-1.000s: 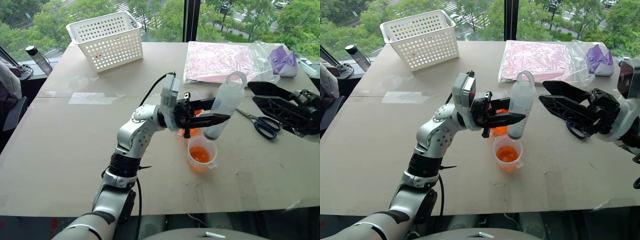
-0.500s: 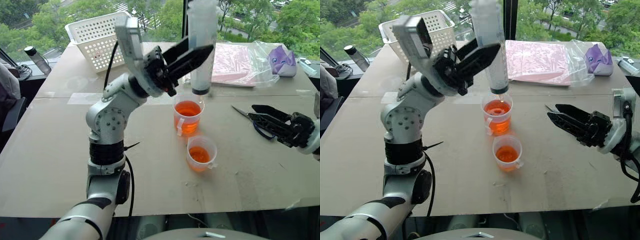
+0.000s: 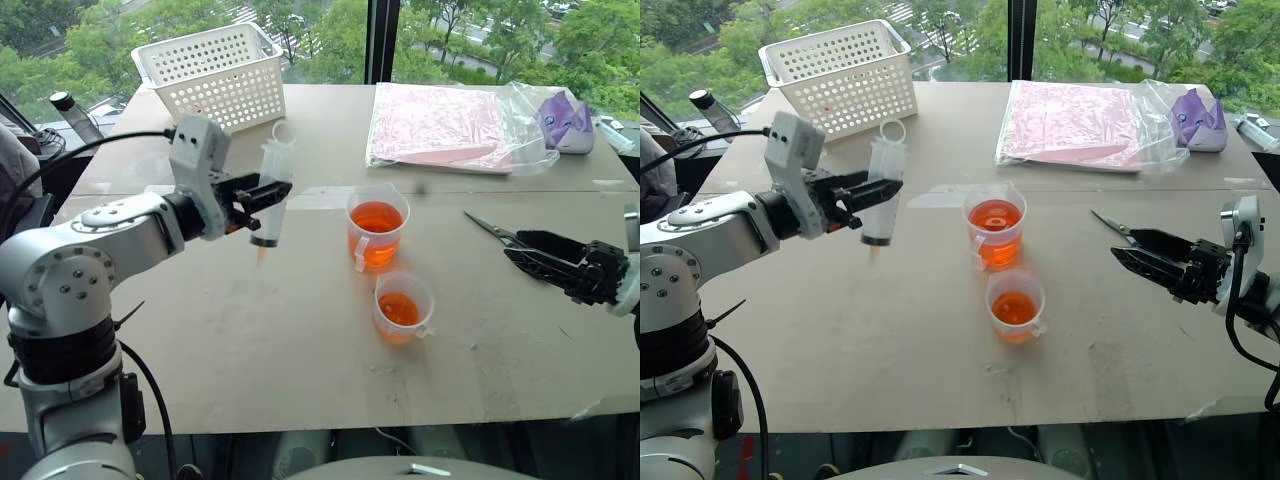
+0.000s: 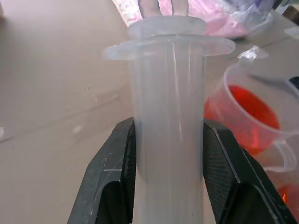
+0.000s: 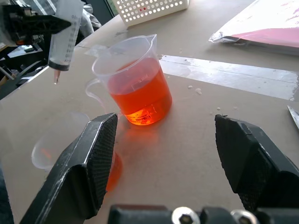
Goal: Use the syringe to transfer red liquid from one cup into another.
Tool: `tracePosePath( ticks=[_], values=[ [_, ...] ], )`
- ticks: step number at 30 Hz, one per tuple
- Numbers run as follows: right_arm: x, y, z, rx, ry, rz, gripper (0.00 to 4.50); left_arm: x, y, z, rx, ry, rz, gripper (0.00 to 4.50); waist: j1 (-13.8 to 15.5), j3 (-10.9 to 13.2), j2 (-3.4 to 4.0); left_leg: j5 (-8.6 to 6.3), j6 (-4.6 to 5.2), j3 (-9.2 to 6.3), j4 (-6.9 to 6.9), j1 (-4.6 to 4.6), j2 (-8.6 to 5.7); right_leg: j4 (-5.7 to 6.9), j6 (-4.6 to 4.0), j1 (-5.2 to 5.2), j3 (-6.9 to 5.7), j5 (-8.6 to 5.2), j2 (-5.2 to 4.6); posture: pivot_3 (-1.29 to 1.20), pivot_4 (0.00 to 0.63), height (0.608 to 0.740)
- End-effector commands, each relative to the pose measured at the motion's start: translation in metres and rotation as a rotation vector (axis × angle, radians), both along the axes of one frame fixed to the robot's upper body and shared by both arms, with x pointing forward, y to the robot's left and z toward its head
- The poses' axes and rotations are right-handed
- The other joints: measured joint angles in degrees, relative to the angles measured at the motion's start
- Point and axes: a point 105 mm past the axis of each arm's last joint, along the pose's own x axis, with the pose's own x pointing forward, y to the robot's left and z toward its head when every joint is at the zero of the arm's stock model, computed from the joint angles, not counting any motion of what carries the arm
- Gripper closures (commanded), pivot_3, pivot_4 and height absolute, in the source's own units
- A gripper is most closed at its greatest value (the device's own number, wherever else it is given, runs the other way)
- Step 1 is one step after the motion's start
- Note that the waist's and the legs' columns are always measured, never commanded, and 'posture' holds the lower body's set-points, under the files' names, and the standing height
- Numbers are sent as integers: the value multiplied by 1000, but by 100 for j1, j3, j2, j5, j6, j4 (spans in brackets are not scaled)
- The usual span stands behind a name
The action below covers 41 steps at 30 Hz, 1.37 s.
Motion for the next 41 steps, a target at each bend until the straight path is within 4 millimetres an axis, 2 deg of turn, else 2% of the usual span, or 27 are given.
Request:
tracePosePath(
  ticks=[1, 4, 7, 9, 14, 16, 19, 21, 23, 24, 26, 27, 29, 31, 33, 36, 41],
  values=[
    [3, 2, 7, -4, -44, 20, 954, 0, 16, -8, 31, 37, 91, 3101, 11, 0, -1, 0, 0, -2, 2, 0, 0, 1, 0, 1, -2, 0, 0, 0, 150, 740],
    [5, 5, 5, -3, -45, 30, 954, 4, 26, -34, 69, 124, 148, 3101, -7, -1, 0, 0, 0, 0, 2, 4, -2, 3, 0, 4, 0, 0, -3, 0, 150, 740],
    [5, 6, 4, -6, -45, 32, 954, 8, 24, -44, 76, 161, 142, 3101, -5, 0, 0, 0, -1, 1, 0, 0, -2, 2, -1, -1, 1, 0, -2, 0, 150, 740],
    [4, 6, 3, -9, -42, 30, 895, 10, 24, -46, 70, 186, 145, 2111, -1, -1, 0, 0, -1, 2, 0, -2, -2, 0, -1, -2, 0, 0, -4, 0, 150, 740],
    [0, 7, -3, -25, -51, 21, 895, 14, 23, -46, 91, 160, 132, 28, -9, 0, -1, 0, -1, 3, -1, -1, -2, 0, -1, -2, 2, 0, -5, 0, 150, 740],
    [3, 4, -5, -33, -97, -7, 895, 16, 17, -36, 80, 75, 85, 28, -9, -2, -4, 0, -1, 3, -1, -1, -2, 0, -1, -2, 2, 0, -5, 0, 150, 740],
    [-2, -3, -15, -66, -118, -15, 895, 15, 9, -6, 28, -142, 26, 28, -7, -2, -3, 0, -2, 5, -2, -1, -2, -1, -1, -3, 3, 0, -7, 0, 150, 740],
    [-9, -6, -29, -159, -126, -2, 895, 0, 1, 10, -1, -287, -65, 28, -7, -4, -2, -1, -2, 7, -5, -3, -2, -6, -1, -4, 5, 0, -7, 0, 150, 740],
    [-13, -10, -46, -254, -119, 6, 895, -21, -6, 7, -29, -308, -153, 28, -13, -5, 1, -1, -3, 10, -11, -3, -2, -19, -1, -2, 6, 0, -8, 0, 150, 740],
    [-13, -11, -47, -220, -98, 6, 895, -33, -11, 4, -59, -312, -209, 28, -24, -7, 4, -1, -3, 11, -14, -2, -2, -22, -1, -2, 8, 0, -10, 0, 150, 740],
    [-14, -7, -43, -169, -163, 3, 389, -62, -21, -7, -164, -295, -326, 0, -92, -11, 10, -1, -3, 14, -15, 2, -2, -20, -1, -1, 12, 0, -10, 0, 150, 740],
    [-16, -6, -47, -194, -193, 18, 157, -73, -20, -21, -165, -251, -334, 0, -113, -14, 14, -1, -3, 20, -24, 7, 0, -23, -1, -2, 19, 0, -9, 0, 150, 740],
    [-24, -7, -64, -284, -200, 63, 25, -91, -20, -49, -84, -216, -370, 0, -120, -15, 18, -1, -3, 15, -26, 10, 0, -27, -2, 3, 14, -1, -12, 0, 150, 740],
    [-28, -10, -74, -286, -207, 41, 25, -104, -17, -75, 1, -172, -392, 0, -92, -19, 21, -1, -3, 18, -33, 24, 0, -28, -4, 15, 15, -2, -12, 0, 150, 740],
    [-29, -16, -82, -277, -209, -12, 25, -110, -14, -96, 90, -180, -404, 0, -8, -19, 22, -4, 1, 18, -43, 56, 0, -27, -8, 43, 13, -3, -12, 0, 150, 740],
    [-38, -25, -104, -309, -176, -55, 25, -113, -10, -116, 103, -168, -361, 0, 19, -38, 54, -20, 26, 19, -78, 129, -2, -62, -33, 112, 14, -14, -24, 0, 150, 740],
    [-42, -27, -110, -288, -180, -82, 25, -115, -16, -124, 81, -166, -361, 0, -19, -44, 62, -24, 33, 19, -81, 118, -2, -78, -35, 105, 14, -11, -29, 0, 150, 740]
  ],
)
